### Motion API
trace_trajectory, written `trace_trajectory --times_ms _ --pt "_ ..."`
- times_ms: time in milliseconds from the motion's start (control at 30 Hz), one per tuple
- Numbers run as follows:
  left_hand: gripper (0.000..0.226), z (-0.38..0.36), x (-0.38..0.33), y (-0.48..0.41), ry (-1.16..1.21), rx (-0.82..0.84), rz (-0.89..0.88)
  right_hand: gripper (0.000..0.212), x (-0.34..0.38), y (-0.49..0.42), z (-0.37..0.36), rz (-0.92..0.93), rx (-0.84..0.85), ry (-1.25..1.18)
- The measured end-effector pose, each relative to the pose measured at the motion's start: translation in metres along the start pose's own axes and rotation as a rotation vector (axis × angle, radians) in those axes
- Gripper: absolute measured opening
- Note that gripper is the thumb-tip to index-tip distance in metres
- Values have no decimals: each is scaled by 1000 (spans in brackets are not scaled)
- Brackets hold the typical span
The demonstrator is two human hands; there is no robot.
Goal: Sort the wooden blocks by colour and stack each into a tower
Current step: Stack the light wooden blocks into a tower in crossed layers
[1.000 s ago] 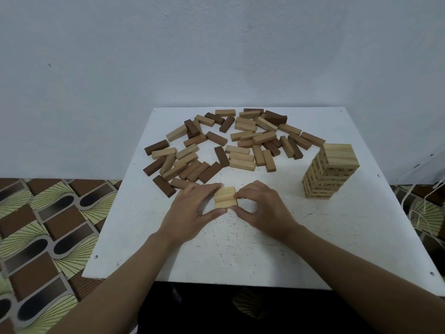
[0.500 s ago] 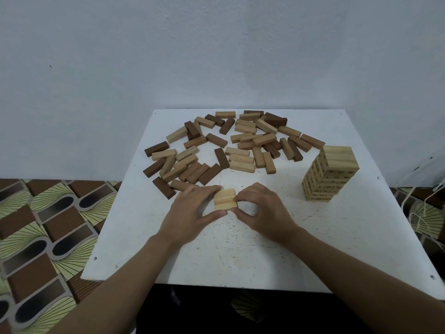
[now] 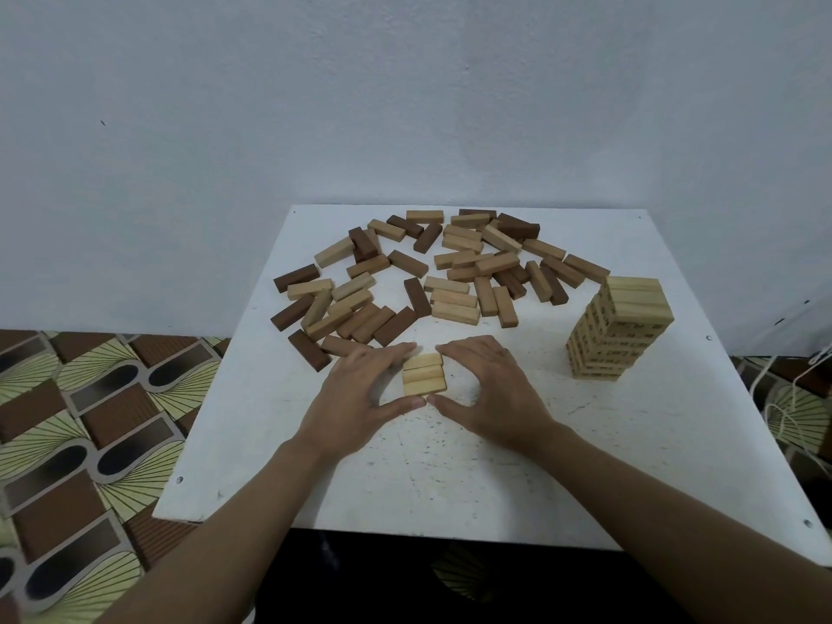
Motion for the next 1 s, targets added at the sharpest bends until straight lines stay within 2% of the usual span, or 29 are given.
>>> trace_trajectory --times_ms 133,200,333,433,633,800,1000 --pt "61 13 5 5 151 -154 53 67 -4 1 2 -66 7 -1" --pt "52 18 6 12 100 -224 55 61 -5 1 3 -86 15 23" --pt "31 16 -7 19 -86 -220 -83 51 0 3 1 -39 54 150" --pt "38 6 -15 25 -248 -107 -79 61 3 4 -1 6 68 252" --pt "56 -6 -17 30 -482 20 -9 55 4 4 -5 11 112 332" --pt "54 -10 -12 25 -527 22 35 67 5 3 -6 13 142 328" --pt "57 -10 -10 23 -535 37 60 51 7 3 -9 43 112 390"
Point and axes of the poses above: each hand's wrist, its own y-axis away from the middle knuckle, its own z-axis out of the back of the hand, x = y × z, the point moved 8 cm from there along -y, towards the middle knuckle, and after that the axes turned 1 degree about z, right-handed, at the moved point
